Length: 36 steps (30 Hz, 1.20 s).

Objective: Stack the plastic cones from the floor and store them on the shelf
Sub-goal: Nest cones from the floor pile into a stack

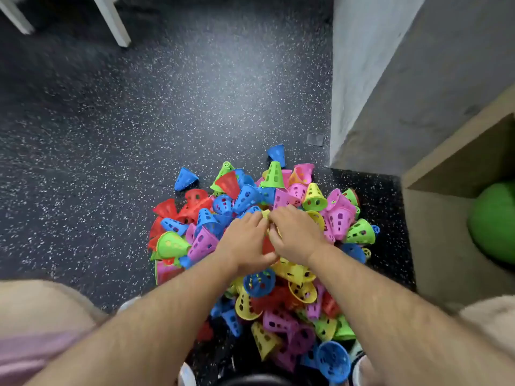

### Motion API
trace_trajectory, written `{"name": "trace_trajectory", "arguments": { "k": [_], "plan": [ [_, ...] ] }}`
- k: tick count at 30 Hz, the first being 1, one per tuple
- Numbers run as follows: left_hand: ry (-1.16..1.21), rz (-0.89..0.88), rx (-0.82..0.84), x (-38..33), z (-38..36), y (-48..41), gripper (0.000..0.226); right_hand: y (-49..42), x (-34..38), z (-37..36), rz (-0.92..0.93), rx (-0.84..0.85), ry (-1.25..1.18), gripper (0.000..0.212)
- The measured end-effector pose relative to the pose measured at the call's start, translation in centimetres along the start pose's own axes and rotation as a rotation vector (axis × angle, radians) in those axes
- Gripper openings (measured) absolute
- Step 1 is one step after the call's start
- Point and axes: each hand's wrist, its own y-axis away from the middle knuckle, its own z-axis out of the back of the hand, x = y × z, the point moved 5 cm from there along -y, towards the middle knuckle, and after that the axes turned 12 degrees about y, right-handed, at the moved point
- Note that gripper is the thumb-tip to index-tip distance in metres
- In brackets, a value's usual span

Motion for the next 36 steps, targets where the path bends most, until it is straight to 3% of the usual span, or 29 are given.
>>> {"name": "trace_trajectory", "arguments": {
  "k": [3,5,10,18,22,25,30,36],
  "plan": [
    [-0.075,-0.017,0.017,0.6,-1.5,0.3,0.063,-0.5,-0.4,-0.7,0.054,-0.014,0.047,0.024],
    [-0.077,-0.009,-0.002,0.5,-2.2,1.0,0.069,-0.6,-0.9,-0.8,-0.021,0.013,-0.047,0.024],
    [-0.068,0.017,-0.059,0.3,-2.8,2.0,0.069,2.2,-0.2,-2.0,-0.187,-0.102,-0.269,0.019],
    [0.208,-0.027,-0.276,-0.1,0.3,3.5,0.074,3.4,1.7,-1.4,-0.171,-0.173,-0.372,0.026],
    [0.352,0.052,-0.289,0.8,1.6,3.7,0.097,2.3,2.9,-0.3,-0.14,-0.195,-0.447,0.024],
    [0.404,0.081,-0.289,1.7,3.0,3.1,0.096,1.2,3.7,0.9,-0.068,-0.196,-0.434,0.024],
    [0.461,0.079,-0.253,3.2,5.9,0.3,0.077,-3.3,3.1,3.6,0.025,-0.134,-0.315,0.021],
    [0.498,0.167,-0.141,5.2,6.6,-2.2,0.07,-4.5,-0.3,2.9,0.049,0.157,-0.133,0.033]
  ]
}}
